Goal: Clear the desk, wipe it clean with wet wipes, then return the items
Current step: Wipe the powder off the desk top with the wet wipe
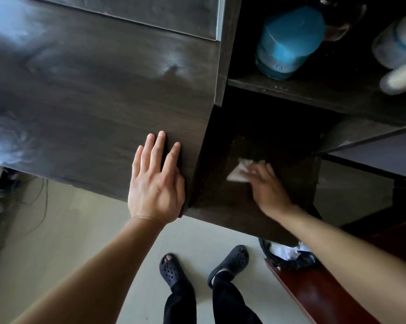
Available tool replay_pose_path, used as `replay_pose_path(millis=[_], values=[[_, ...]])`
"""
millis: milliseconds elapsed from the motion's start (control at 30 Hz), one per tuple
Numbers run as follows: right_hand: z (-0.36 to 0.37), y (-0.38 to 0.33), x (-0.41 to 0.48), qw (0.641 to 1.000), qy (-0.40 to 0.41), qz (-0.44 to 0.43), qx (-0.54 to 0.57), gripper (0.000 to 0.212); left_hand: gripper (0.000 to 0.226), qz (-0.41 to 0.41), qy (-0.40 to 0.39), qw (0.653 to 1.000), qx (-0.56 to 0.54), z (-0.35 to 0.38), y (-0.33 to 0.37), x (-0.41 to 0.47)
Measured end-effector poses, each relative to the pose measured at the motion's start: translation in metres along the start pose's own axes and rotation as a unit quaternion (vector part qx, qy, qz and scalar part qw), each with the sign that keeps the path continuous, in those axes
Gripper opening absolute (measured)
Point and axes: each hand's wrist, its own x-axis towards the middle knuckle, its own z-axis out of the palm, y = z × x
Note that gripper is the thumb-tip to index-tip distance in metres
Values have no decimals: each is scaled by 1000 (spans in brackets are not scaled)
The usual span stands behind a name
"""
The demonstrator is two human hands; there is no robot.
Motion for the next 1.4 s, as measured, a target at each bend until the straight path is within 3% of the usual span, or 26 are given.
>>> replay_pose_path(millis=[100, 167, 233, 400, 467, 533, 600, 667, 700, 733, 867, 1000, 1067, 1167, 1233, 1400], values=[[-24, 42, 78, 990, 27, 128, -44, 60, 54, -6, 1, 1000, 3, 1, 0, -1], [-27, 48, 111, 985, 19, 169, -32, 72, 54, -9, 1, 1000, 6, 1, 0, -1], [-16, 34, 107, 992, 4, 127, -8, 76, 54, -9, 0, 1000, 6, 2, 0, -1], [6, 1, -11, 987, -104, -120, 1, 72, 53, -12, 3, 1000, 5, 1, 0, -4], [-2, 17, -4, 980, -131, -148, -1, 74, 53, -12, 5, 1000, 2, 1, -1, -4], [-7, 37, 39, 991, -99, -92, 17, 72, 52, -12, 6, 1000, 2, 1, -1, -4], [-17, 52, 97, 998, -52, 20, 24, 73, 52, -14, 4, 1000, 3, 2, -2, -5], [-21, 47, 140, 991, -37, 127, 21, 74, 52, -13, 6, 1000, 2, 2, -2, -5], [-20, 36, 147, 990, -25, 139, 29, 73, 51, -12, 7, 1000, 2, 2, -2, -4], [-16, 24, 145, 990, -25, 128, 45, 70, 51, -13, 7, 1000, 2, 2, -2, -4], [7, -9, 57, 992, -86, -78, 48, 69, 53, -18, 4, 1000, 4, 1, -1, -4], [-5, 17, 55, 975, -139, -160, 65, 62, 53, -15, 7, 1000, 0, 1, -2, -4], [-15, 29, 101, 989, -92, -92, 65, 63, 53, -15, 8, 1000, 0, 2, -2, -4], [-24, 30, 162, 984, -58, 163, 52, 61, 52, -15, 9, 1000, -1, 3, -2, -4], [-19, 7, 170, 975, -53, 214, 26, 58, 52, -15, 9, 1000, -1, 2, -2, -4], [-6, 2, 144, 993, -111, 18, 23, 63, 52, -14, 6, 1000, 2, 1, -2, -4]])
